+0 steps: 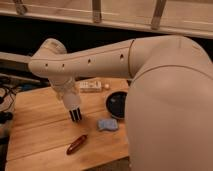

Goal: Place the ceramic cup over the eraser

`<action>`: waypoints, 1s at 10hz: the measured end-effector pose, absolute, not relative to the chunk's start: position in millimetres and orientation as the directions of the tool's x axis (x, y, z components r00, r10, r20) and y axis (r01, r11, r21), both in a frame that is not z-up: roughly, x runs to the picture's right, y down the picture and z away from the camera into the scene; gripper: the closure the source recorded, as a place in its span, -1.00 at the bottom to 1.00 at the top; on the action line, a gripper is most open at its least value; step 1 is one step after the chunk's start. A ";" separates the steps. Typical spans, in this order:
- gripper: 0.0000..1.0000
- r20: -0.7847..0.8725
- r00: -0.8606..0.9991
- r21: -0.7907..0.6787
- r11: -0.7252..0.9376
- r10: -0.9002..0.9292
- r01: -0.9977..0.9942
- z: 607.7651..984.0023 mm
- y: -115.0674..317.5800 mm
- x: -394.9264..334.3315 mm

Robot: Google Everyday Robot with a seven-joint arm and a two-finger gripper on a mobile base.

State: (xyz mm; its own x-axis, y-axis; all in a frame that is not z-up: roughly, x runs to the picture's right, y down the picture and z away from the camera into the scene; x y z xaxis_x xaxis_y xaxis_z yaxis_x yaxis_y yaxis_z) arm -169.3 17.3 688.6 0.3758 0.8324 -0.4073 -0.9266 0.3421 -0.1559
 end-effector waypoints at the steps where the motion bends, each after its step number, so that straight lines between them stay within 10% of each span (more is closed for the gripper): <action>1: 0.95 -0.404 0.369 -0.157 0.334 0.837 -0.929 695.4 14.4 -169.0; 10: 0.95 -0.433 0.324 -0.156 0.283 0.841 -0.946 717.7 17.4 -155.9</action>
State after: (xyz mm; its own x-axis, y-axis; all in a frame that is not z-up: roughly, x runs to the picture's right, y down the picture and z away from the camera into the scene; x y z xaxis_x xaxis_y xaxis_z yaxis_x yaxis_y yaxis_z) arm -155.9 17.4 717.7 0.3235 0.8413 -0.4332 -0.9462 0.2834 -0.1562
